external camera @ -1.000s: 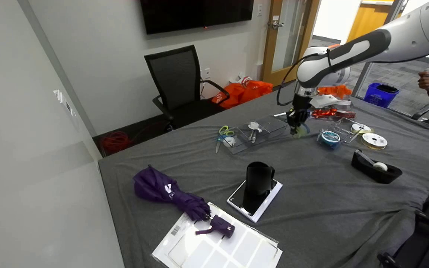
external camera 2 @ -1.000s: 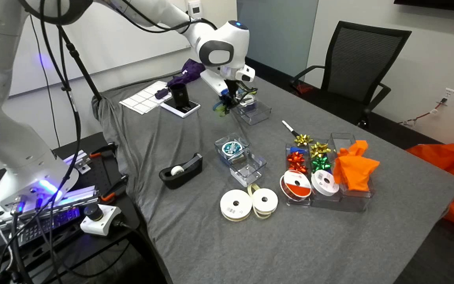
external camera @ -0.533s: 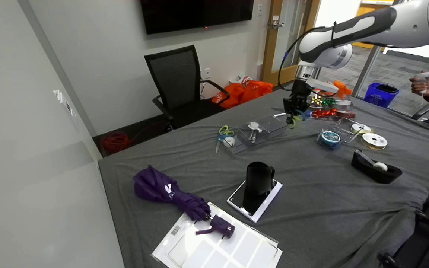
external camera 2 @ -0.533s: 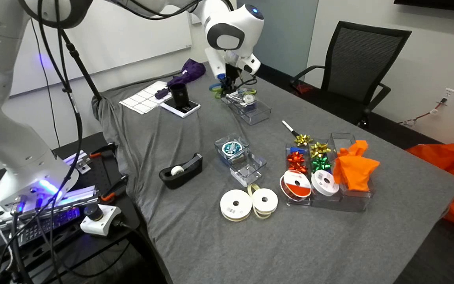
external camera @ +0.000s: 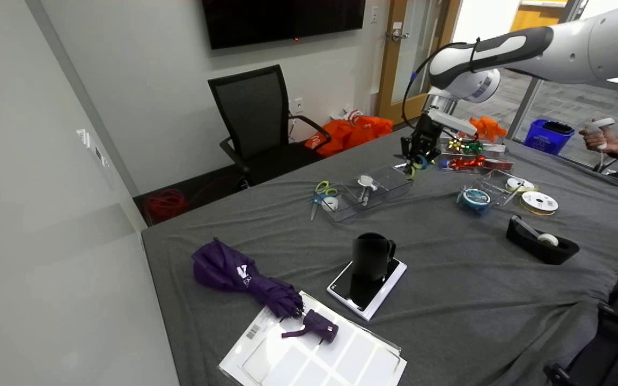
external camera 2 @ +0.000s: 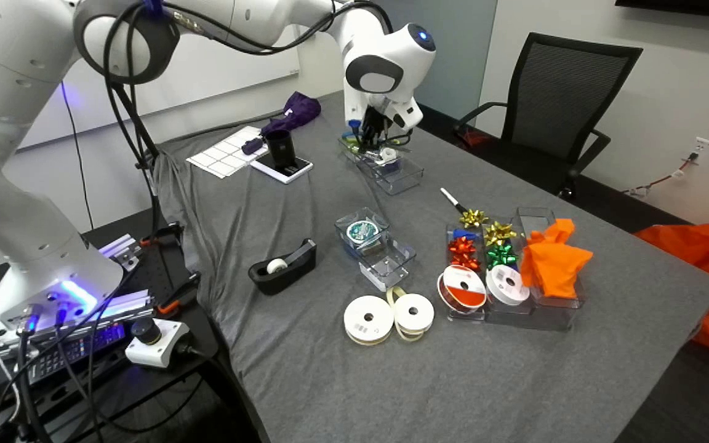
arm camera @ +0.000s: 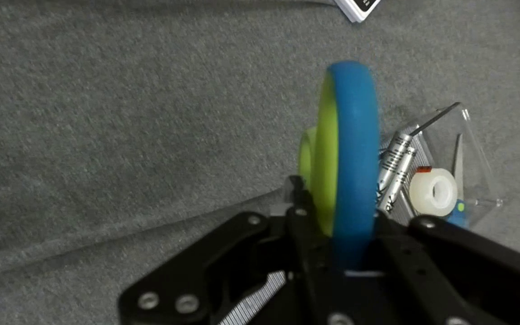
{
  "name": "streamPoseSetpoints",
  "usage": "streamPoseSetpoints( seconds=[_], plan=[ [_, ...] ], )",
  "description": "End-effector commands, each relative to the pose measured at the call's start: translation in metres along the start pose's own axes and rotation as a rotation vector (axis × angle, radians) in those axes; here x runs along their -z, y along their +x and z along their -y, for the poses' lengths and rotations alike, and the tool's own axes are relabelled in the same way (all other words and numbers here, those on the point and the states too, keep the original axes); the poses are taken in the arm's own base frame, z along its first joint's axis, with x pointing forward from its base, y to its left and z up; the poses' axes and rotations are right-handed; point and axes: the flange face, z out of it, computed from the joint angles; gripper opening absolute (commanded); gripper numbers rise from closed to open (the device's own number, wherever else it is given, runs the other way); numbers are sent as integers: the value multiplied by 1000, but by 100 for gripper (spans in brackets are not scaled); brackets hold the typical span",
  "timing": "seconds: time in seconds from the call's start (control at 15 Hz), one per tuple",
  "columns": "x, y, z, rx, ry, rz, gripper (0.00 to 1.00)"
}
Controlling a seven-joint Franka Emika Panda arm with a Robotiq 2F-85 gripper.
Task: Put the scissors on the clear container
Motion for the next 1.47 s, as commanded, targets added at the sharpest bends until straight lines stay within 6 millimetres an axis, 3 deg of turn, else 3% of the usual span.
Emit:
streamPoseSetpoints(
  seconds=[0.0,0.73,1.4],
  plan=[
    [-13,17,-4,-95,32,54,4],
    [-25,35,-7,-311,131,141,4],
    [-36,52,-15,-355,151,81,4]
  ],
)
